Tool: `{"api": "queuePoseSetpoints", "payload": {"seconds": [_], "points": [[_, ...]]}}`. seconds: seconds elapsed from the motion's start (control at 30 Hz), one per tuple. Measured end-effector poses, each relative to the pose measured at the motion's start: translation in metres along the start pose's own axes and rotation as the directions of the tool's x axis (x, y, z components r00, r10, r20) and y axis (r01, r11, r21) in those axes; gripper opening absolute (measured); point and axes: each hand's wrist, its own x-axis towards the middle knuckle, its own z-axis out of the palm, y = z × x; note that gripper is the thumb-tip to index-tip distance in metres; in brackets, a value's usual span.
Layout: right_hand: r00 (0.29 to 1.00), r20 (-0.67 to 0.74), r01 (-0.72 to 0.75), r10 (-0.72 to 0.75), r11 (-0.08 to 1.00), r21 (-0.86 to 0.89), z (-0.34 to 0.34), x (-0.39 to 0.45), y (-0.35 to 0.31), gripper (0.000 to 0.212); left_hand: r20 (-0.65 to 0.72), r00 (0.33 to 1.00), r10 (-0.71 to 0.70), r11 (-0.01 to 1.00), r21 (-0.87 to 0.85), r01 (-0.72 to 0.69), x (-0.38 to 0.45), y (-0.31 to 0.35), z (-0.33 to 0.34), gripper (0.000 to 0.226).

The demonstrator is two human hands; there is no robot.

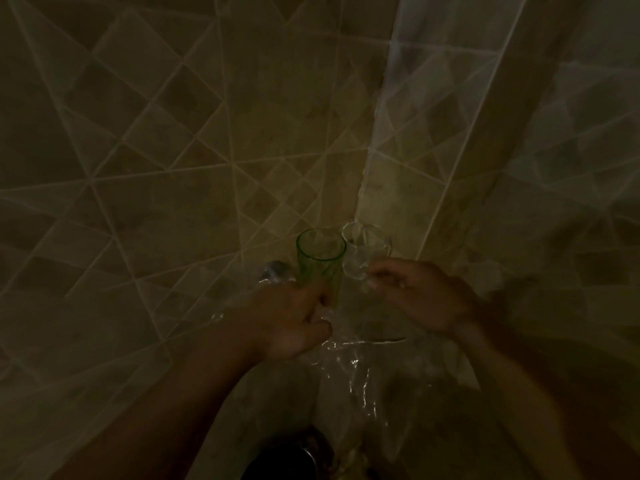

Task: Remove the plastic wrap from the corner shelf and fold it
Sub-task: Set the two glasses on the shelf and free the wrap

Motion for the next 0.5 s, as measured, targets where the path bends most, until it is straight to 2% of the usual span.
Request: {"api": "queuePoseSetpoints", "payload": {"seconds": [0.03,0.1,0.2,0.27,0.37,0.5], "points": [[1.0,-0.004,-0.007,0.007,1.0,-0.02,0.003,0.003,0.003,0.026,-0.009,1.0,-0.016,0.999,0.031,0.017,0.003,-0.003,0.003,0.052],[0.997,-0.07,0.027,-0.037,0.991,-0.134,0.007,0.011,0.011,0.033,-0.122,0.993,0.006,0.995,0.103,0.007,0.008,-0.007,0.01,0.066],[0.973,-0.148,0.101,-0.176,0.905,-0.412,0.011,0.028,0.022,0.039,-0.32,0.947,0.008,0.983,0.174,0.051,0.022,-0.007,0.018,0.071],[0.961,-0.16,0.123,-0.227,0.863,-0.49,0.011,0.042,0.026,0.036,-0.384,0.922,-0.056,0.971,0.196,0.14,0.033,-0.007,0.022,0.068],[0.969,-0.122,0.115,-0.215,0.83,-0.546,0.014,0.061,0.03,0.028,-0.392,0.91,-0.134,0.942,0.234,0.239,0.044,-0.008,0.024,0.056],[0.992,0.039,0.117,-0.12,0.764,-0.635,0.016,0.083,0.037,0.025,-0.434,0.883,-0.18,0.907,0.274,0.32,0.054,-0.01,0.025,0.028]]}}
